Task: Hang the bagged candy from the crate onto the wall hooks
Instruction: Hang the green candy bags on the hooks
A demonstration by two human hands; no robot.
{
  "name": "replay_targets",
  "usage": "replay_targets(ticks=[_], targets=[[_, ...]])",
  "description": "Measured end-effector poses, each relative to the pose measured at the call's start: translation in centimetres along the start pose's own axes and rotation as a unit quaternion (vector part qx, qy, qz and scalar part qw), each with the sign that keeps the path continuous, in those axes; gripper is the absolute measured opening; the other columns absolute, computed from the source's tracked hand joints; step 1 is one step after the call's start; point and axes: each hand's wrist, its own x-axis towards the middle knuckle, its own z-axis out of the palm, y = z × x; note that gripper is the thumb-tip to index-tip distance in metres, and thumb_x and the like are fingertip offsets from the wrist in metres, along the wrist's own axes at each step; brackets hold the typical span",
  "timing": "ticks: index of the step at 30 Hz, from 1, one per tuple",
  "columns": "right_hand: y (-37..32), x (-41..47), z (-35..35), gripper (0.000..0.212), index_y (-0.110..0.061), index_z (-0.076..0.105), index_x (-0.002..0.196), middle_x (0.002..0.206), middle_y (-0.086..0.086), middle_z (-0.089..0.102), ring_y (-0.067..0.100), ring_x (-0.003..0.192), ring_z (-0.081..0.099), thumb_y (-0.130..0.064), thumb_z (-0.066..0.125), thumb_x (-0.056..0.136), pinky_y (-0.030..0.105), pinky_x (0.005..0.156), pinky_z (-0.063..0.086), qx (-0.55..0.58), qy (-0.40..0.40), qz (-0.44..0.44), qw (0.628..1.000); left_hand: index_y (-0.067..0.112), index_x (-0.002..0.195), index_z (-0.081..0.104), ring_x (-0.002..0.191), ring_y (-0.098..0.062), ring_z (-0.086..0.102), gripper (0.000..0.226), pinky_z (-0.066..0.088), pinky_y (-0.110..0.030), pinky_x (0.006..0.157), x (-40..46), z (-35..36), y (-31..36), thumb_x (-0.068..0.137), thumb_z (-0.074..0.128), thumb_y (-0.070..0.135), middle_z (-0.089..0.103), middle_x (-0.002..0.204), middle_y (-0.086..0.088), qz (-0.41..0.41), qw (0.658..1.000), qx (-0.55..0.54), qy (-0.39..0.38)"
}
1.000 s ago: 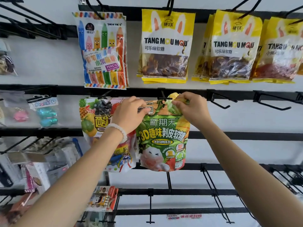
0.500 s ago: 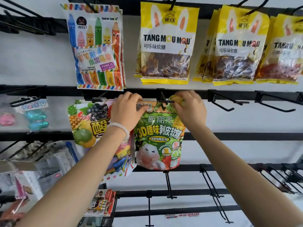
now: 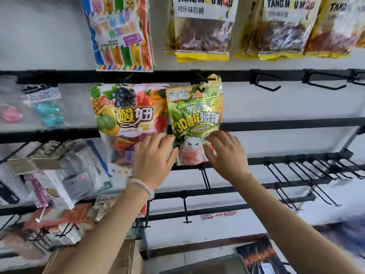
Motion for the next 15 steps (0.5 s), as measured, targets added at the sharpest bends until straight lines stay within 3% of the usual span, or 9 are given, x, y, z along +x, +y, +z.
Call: replay_targets(ticks=[11, 15], targets=[[-4.9, -16.4, 1.5, 0.032, -0.014, 0.068, 0.094, 0.098, 0.003, 0.068, 0.026, 0.083, 0.064, -0.032, 0.043, 0.088, 0.034, 0.068, 0.05, 0.032, -0.22, 0.069, 0.972, 0.017, 0.108, 0.063, 0.091, -0.028, 0.06, 0.035, 0.045, -0.038, 0.07, -16.7, 3.7, 1.9, 0.089, 0.041, 0.035, 0.064, 0.103, -0.004, -0.064, 0.985, -0.003, -0.157], [-5.1, -21.9, 2.4, 0.028, -0.017, 0.068, 0.094, 0.096, 0.002, 0.068, 0.027, 0.083, 0.064, -0.032, 0.046, 0.087, 0.035, 0.067, 0.05, 0.042, -0.293, 0.068, 0.953, 0.016, 0.107, 0.064, 0.093, -0.028, 0.06, 0.039, 0.041, -0.047, 0.085, -22.9, 6.0, 3.7, 0.09, 0.035, 0.037, 0.064, 0.106, -0.006, -0.135, 0.965, 0.007, -0.226]])
